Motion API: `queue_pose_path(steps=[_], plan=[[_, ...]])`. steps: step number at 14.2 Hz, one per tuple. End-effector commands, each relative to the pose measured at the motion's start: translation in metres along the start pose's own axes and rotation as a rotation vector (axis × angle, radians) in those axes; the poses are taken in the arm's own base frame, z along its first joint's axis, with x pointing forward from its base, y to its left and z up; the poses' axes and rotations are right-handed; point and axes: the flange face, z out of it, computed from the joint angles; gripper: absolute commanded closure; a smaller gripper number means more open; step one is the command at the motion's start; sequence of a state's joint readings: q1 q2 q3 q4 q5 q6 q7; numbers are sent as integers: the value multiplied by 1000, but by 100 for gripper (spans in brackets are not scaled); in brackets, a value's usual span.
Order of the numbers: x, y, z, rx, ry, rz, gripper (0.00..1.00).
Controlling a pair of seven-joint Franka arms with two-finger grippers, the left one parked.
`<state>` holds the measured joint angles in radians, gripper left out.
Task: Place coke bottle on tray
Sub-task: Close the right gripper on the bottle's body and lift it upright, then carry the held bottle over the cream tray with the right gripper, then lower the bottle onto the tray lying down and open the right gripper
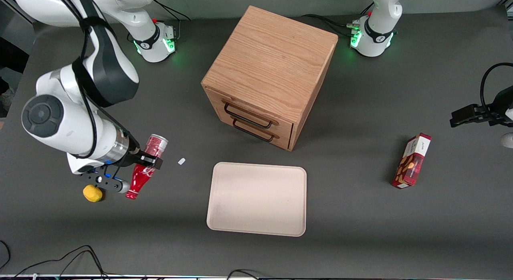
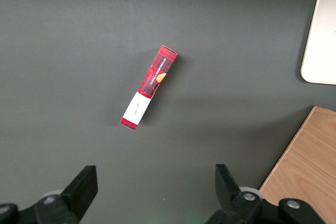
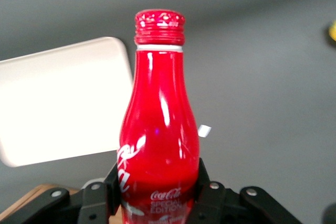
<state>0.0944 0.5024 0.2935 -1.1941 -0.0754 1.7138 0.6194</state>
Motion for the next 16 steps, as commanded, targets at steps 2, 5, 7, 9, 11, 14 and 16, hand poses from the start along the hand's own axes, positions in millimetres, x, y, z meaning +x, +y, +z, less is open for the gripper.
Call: queue_pose_path(steps=[2, 5, 7, 9, 11, 14, 16], plan=[[15, -56, 25, 72, 31, -152, 100], [15, -97, 108, 91, 43, -244, 100], [17, -111, 169, 84, 50, -264, 100], [14, -115, 220, 38, 42, -285, 100], [14, -113, 259, 31, 35, -283, 93], [12, -117, 299, 19, 64, -266, 78], [12, -116, 312, 25, 66, -254, 68]])
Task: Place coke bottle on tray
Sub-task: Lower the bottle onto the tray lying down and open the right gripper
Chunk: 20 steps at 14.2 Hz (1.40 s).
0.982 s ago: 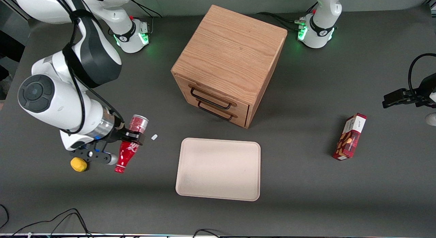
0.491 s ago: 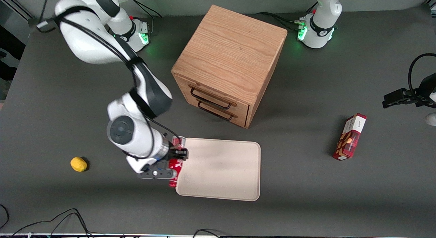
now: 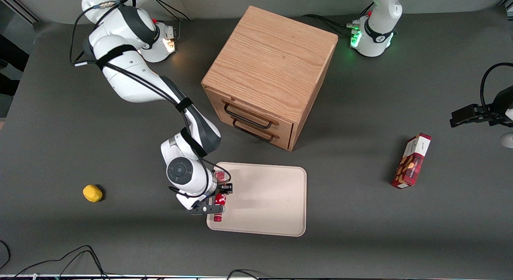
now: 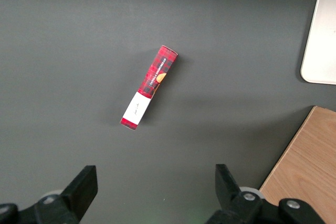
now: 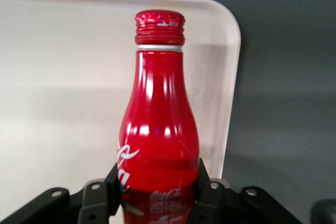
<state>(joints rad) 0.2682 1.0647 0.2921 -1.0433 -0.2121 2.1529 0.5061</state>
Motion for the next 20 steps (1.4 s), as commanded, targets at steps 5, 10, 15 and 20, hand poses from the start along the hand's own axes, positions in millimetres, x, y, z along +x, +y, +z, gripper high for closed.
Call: queue_pose_path(steps=[5, 10, 15, 20], plan=[[8, 2, 16, -29, 60, 27, 0], [9, 1, 3, -34, 76, 34, 0], [12, 29, -110, -76, 74, 58, 0], [-4, 136, -245, -138, -36, 122, 0]])
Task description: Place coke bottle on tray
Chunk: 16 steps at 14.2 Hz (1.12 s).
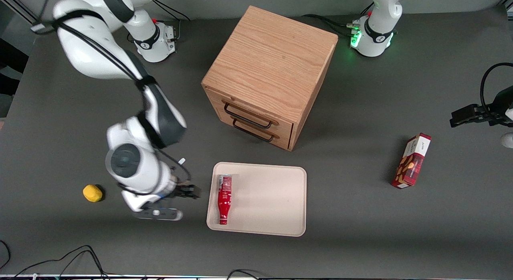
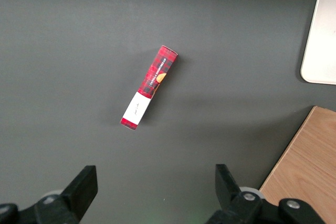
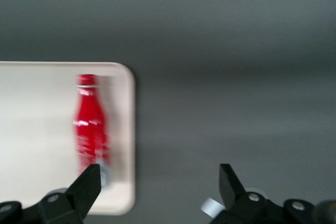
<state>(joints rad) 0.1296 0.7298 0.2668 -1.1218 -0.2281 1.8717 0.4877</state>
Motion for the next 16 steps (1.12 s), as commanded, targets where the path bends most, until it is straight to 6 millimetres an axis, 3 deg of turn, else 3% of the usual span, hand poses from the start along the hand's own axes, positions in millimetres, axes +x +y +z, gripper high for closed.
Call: queue_pose_path(steps=[1, 4, 7, 11, 16], plan=[[-19, 74, -66, -13, -83, 54, 0], [-37, 140, -133, -59, -119, 20, 0], [-77, 171, -178, -30, -65, 49, 0], [-123, 208, -183, 47, -18, 56, 0], [-173, 214, -192, 62, -20, 56, 0]])
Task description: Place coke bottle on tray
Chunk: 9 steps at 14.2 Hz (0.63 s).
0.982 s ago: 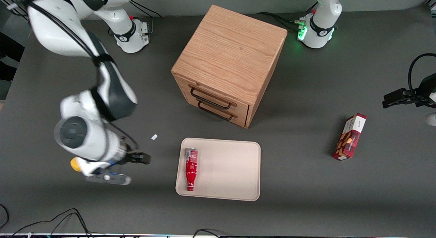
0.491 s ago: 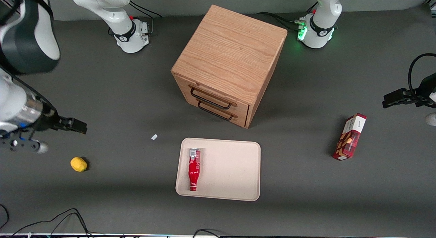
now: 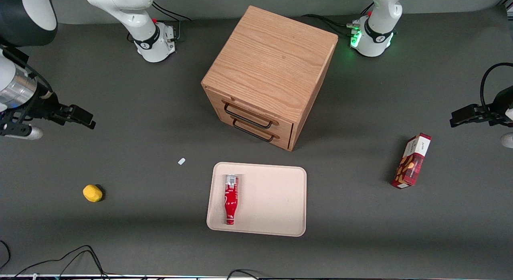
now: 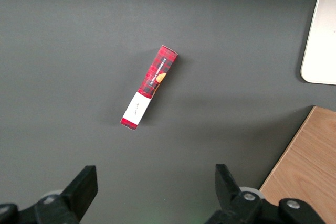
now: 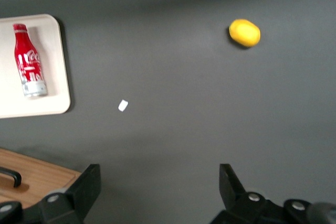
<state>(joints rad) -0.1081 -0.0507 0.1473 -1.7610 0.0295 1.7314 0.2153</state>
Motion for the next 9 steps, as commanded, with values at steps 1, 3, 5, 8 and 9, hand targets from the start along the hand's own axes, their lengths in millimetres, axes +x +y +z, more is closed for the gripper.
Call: queue_pose_path(steps=[1, 3, 5, 8, 9], plan=[[-35, 5, -3, 17, 18, -58, 0], [-42, 3, -8, 12, 16, -79, 0], [-43, 1, -8, 2, -6, -86, 0], [-41, -4, -14, 2, -2, -92, 0], [-40, 0, -16, 4, -9, -70, 0]])
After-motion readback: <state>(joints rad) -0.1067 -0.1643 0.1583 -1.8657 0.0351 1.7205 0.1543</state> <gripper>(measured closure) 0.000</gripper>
